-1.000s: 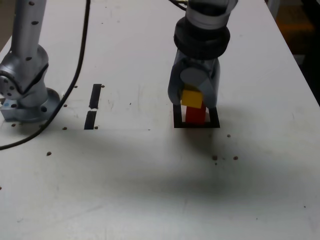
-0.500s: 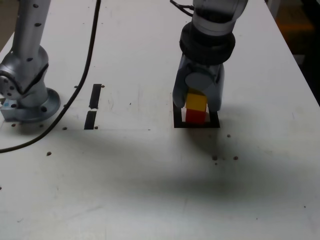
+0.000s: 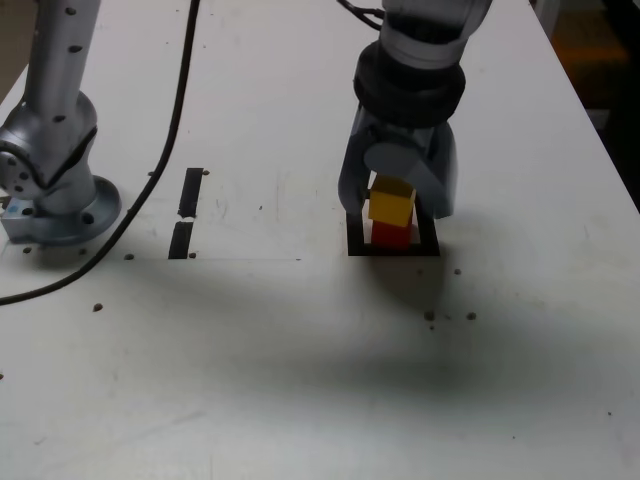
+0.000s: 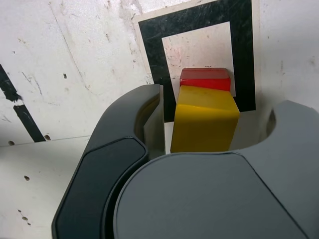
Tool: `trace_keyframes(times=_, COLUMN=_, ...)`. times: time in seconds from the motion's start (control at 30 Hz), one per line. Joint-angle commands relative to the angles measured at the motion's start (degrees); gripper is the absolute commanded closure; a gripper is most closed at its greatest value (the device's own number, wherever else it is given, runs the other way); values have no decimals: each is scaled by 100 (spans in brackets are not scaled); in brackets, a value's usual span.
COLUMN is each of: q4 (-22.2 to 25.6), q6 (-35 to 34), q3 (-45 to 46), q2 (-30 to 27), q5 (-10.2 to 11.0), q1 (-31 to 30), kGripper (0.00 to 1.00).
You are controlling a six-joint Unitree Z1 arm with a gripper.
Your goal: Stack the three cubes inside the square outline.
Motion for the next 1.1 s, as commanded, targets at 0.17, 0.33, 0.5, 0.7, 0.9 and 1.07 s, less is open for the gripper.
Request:
trace_keyframes(times=0.17, q4=85, q6=55, q3=129, q2=-489, q5=215, q1=103, kGripper=0)
trace_keyframes(times=0.33, q4=194, q6=562, q3=372, q2=-939, q5=535, q1=466, kGripper=0)
trace_keyframes(times=0.5, q4=208, q6=1146, q3=523, q2=-1009, q5=628, q1=937, kGripper=0)
trace_keyframes(times=0.7, q4=148, q6=1920, q3=710, q2=-816, q5=441, q1=1507, kGripper=0)
trace_keyframes(times=0.9, q4=-99, q6=2059, q3=751, q2=-665, q5=779, q1=1486, kGripper=0)
trace_keyframes(times=1.07, q4=-310, q6=2163, q3=756, q2=-487, q5=873, q1=1555, kGripper=0)
